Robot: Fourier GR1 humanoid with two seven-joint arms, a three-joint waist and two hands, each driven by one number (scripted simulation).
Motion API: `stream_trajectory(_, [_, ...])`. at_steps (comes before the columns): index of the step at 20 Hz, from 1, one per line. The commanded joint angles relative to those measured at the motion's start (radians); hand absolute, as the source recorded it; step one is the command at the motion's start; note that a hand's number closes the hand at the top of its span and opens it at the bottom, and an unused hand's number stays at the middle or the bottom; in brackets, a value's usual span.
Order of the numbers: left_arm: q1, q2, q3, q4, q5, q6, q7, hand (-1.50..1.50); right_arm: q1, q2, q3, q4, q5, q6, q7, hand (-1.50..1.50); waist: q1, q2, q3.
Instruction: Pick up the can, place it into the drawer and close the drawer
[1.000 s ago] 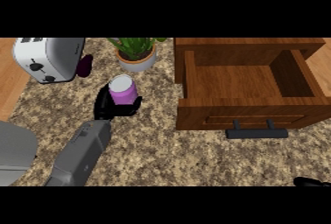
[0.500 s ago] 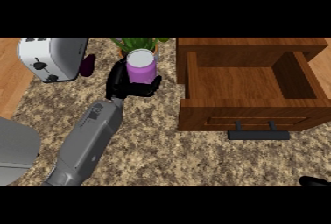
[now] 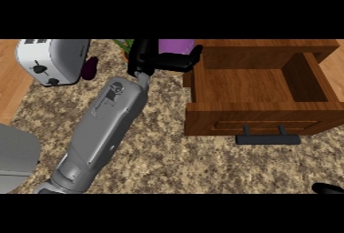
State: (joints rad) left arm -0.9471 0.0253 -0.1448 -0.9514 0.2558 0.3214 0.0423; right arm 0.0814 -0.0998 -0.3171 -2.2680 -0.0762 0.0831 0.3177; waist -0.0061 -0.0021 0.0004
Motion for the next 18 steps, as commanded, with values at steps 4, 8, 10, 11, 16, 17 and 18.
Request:
stream_trajectory(4, [-0.211,-0.024,-0.018,0.079,-0.014,0.078,0.107,1.5,-0.011,-0.009,-0.008,-0.039,-0.02,-0.004,0.036,-1.5,-0.018,0.004,0.0])
stream_trajectory(8, [-0.318,-0.025,-0.011,0.143,-0.002,0.102,0.153,1.5,-0.032,0.001,0.014,-0.008,0.009,-0.014,0.028,-1.5,-0.02,0.006,0.0])
stream_trajectory(10, [-0.369,-0.025,-0.011,0.163,-0.013,0.111,0.204,1.5,0.022,0.027,0.014,0.018,0.016,0.011,-0.059,-1.5,-0.02,0.005,0.001])
stream_trajectory(11, [-0.354,-0.025,-0.005,0.218,0.019,0.096,0.15,1.5,-0.034,-0.02,-0.051,0.062,-0.036,0.006,-0.037,-1.5,-0.024,0.007,0.001])
stream_trajectory(16, [-0.495,-0.025,-0.045,0.339,0.071,0.136,0.168,1.5,-0.01,0.016,0.028,-0.045,0.011,-0.012,0.029,-1.5,-0.045,0.01,0.001])
stream_trajectory(17, [-0.504,-0.025,-0.059,0.36,0.077,0.134,0.141,1.5,-0.086,-0.022,-0.017,0.086,-0.021,-0.004,-0.013,-1.5,-0.041,0.013,0.001])
stream_trajectory(18, [-0.505,-0.025,-0.092,0.371,0.103,0.151,0.134,1.5,-0.041,-0.018,0.0,-0.008,-0.028,0.007,0.029,-1.5,-0.052,0.011,0.001])
